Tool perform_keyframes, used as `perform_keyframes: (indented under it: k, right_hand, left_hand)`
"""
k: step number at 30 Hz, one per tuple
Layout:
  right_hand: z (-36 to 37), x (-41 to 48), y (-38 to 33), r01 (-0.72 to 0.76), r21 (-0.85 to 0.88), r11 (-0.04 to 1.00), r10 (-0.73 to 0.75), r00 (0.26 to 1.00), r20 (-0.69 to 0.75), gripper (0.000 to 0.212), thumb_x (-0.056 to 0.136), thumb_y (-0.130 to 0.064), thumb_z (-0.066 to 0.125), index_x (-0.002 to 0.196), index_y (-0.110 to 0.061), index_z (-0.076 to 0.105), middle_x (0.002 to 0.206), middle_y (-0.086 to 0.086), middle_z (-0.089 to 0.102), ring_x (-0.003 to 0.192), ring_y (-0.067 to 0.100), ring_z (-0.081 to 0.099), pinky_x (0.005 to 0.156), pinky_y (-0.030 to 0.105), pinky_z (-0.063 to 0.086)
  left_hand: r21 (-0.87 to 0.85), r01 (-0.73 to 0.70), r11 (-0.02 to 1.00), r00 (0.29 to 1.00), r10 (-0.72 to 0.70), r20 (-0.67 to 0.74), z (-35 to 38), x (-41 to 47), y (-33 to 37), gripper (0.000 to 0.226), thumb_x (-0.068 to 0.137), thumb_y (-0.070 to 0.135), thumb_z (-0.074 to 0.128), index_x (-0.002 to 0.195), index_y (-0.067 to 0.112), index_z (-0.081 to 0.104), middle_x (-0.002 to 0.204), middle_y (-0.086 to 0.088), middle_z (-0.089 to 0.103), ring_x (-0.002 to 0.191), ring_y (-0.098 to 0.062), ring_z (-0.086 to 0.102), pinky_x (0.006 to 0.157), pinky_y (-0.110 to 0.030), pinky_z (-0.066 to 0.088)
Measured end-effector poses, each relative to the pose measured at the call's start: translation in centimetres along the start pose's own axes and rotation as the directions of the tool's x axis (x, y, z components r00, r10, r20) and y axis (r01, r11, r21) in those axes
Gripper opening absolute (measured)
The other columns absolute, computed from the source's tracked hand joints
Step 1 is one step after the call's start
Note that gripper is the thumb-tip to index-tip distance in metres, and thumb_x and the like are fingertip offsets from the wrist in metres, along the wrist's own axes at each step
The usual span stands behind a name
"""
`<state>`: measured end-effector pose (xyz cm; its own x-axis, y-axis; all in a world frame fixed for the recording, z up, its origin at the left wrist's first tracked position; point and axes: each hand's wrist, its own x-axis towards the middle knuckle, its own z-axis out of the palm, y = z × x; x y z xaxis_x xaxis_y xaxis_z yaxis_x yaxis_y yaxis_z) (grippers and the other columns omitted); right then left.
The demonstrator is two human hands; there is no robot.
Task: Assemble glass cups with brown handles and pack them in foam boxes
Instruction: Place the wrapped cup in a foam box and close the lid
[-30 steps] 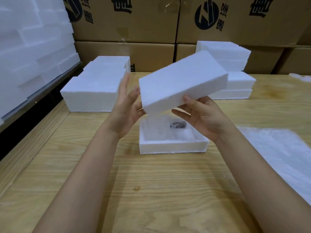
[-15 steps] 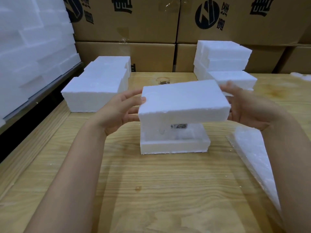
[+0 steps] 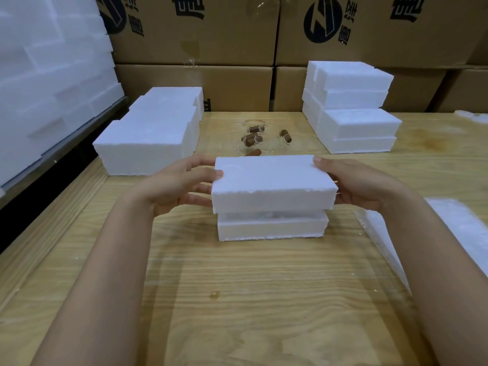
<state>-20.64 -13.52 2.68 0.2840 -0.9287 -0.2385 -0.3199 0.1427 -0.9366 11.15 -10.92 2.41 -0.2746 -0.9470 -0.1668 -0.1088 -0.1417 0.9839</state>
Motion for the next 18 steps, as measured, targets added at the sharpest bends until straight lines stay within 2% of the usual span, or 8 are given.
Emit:
perform_keyframes:
  k: [3, 9, 13, 18]
  right_hand:
    - [-0.52, -0.25, 0.00, 0.009, -0.027, 1.000, -0.008, 0.999, 0.048, 0.033, 0.092, -0.047, 0.053, 0.095, -0.023, 0.076, 0.105, 0.004, 0.073, 0.093, 0.024, 0.070, 0.069, 0.028, 0.059]
    - [-1.02, -0.32, 0.17, 0.018, -0.040, 0.999, -0.014, 0.995, 0.097, 0.024, 0.087, -0.044, 0.060, 0.094, -0.027, 0.076, 0.105, 0.004, 0.073, 0.089, 0.023, 0.070, 0.066, 0.024, 0.056]
    - [-0.87, -0.10, 0.47, 0.019, -0.053, 0.998, -0.014, 0.996, 0.091, 0.023, 0.090, -0.043, 0.058, 0.092, -0.030, 0.076, 0.100, 0.000, 0.074, 0.081, 0.017, 0.069, 0.063, 0.022, 0.055]
    - [-0.73, -0.07, 0.73, -0.002, -0.108, 0.994, 0.012, 0.996, 0.092, 0.026, 0.090, -0.045, 0.057, 0.093, -0.028, 0.075, 0.094, -0.002, 0.074, 0.081, 0.016, 0.069, 0.065, 0.026, 0.056]
  left_hand:
    - [0.008, -0.001, 1.000, 0.999, 0.001, 0.035, -0.13, -0.12, 0.00, 0.053, 0.073, 0.027, 0.079, 0.122, 0.022, 0.059, 0.112, -0.003, 0.072, 0.101, -0.022, 0.069, 0.069, -0.027, 0.057]
    - [0.057, -0.004, 0.998, 0.998, 0.001, 0.067, -0.13, -0.11, 0.03, 0.055, 0.067, 0.030, 0.076, 0.120, 0.024, 0.059, 0.107, -0.001, 0.073, 0.097, -0.018, 0.070, 0.069, -0.024, 0.057]
    - [0.121, -0.005, 0.993, 1.000, 0.001, 0.032, -0.05, 0.11, -0.29, 0.057, 0.064, 0.034, 0.078, 0.117, 0.025, 0.061, 0.108, 0.001, 0.073, 0.100, -0.015, 0.068, 0.070, -0.023, 0.057]
    - [0.101, 0.032, 0.994, 0.999, -0.036, 0.038, -0.15, 0.23, -0.64, 0.058, 0.063, 0.032, 0.078, 0.118, 0.025, 0.060, 0.104, 0.003, 0.074, 0.098, -0.014, 0.069, 0.069, -0.021, 0.056]
